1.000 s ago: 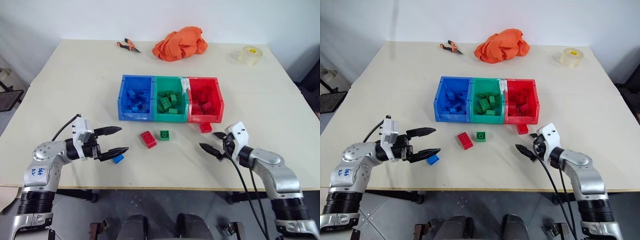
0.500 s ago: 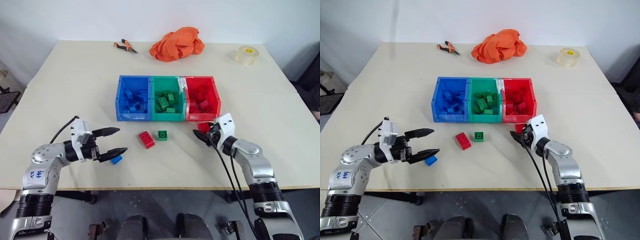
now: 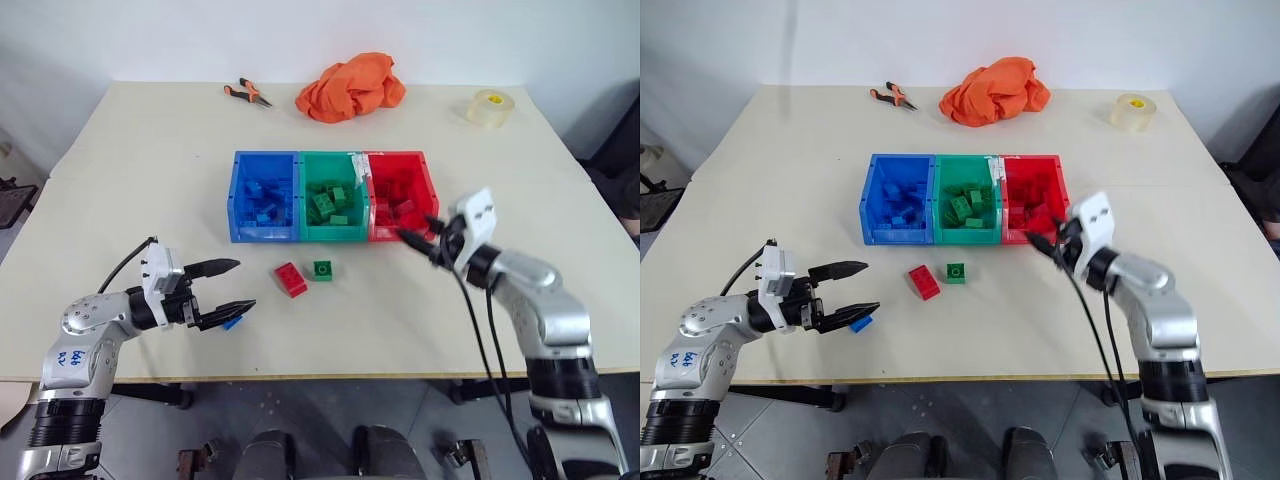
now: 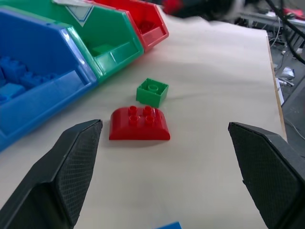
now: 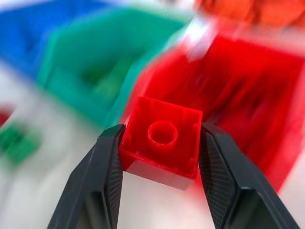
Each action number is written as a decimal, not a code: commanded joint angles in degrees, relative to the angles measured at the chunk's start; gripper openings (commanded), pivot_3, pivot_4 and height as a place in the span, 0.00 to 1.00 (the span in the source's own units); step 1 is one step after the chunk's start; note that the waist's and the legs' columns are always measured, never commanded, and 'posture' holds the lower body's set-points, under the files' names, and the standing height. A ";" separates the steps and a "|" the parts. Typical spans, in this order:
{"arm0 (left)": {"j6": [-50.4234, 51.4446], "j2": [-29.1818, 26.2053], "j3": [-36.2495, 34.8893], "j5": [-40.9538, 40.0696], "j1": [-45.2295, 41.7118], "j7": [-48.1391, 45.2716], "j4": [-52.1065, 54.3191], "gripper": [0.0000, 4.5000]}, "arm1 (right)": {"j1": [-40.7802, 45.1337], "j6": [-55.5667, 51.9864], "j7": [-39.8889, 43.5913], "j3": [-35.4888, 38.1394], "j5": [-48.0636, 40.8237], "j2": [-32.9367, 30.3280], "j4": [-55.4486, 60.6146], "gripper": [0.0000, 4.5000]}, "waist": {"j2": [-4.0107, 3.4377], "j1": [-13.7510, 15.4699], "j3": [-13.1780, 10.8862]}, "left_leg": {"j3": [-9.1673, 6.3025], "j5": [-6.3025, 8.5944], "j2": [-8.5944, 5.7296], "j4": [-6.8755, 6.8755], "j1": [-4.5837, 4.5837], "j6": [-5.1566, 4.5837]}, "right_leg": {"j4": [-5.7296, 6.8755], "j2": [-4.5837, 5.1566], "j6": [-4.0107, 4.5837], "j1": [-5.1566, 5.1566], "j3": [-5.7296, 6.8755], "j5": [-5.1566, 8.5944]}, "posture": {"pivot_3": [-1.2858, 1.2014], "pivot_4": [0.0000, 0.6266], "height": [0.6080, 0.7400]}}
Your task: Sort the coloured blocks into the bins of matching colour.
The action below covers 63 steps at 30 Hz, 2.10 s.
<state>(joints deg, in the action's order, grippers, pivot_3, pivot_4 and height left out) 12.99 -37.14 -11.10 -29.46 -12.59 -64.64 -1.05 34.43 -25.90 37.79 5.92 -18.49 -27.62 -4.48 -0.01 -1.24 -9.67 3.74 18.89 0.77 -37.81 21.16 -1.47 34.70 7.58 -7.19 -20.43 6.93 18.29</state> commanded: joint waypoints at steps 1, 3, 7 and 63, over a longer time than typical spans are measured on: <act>-0.25 0.03 -0.24 -0.89 -1.05 -0.41 -0.05 1.00 | 4.96 5.35 -0.23 0.00 2.65 -0.31 -8.96 0.41 | 0.02 0.00 0.01 | -0.04 0.00 -0.01 0.00 -0.01 0.00 | 0.03 0.00 0.00 0.00 0.02 0.00 | 0.52 0.24 1.00; -0.31 0.09 -0.17 -0.80 -1.31 -0.40 -0.18 1.00 | 9.47 8.91 -0.29 -1.19 4.94 0.04 -17.13 0.41 | 0.02 -0.20 0.01 | -0.04 0.00 -0.05 0.00 0.00 -0.01 | 0.06 0.01 0.00 0.00 0.05 0.00 | 0.52 0.24 1.00; 0.02 0.15 -0.69 -1.21 -0.53 0.50 1.43 1.00 | 15.76 14.66 0.78 -3.07 8.07 1.03 -28.79 0.70 | 0.01 -0.51 0.00 | 0.02 -0.01 -0.03 0.00 0.01 -0.02 | 0.07 -0.02 0.00 -0.02 0.42 0.00 | 0.52 0.24 1.00; 0.63 -1.77 -8.24 -4.00 10.05 3.07 9.77 1.00 | 5.88 28.86 24.70 -19.00 12.06 8.23 -28.41 0.99 | -0.06 -0.21 -0.03 | -0.21 0.02 0.05 -0.08 -0.06 0.01 | -0.40 -0.03 0.00 0.41 0.52 0.00 | 0.52 0.24 1.00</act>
<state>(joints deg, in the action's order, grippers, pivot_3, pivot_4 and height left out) 13.88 -38.94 -18.04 -32.14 -3.09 -61.85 6.41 39.39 0.40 62.87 -13.26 -7.24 -19.84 -31.26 -0.07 -1.44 -9.71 3.52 18.91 0.81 -37.90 21.10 -1.46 34.31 7.55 -7.20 -20.03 7.45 18.29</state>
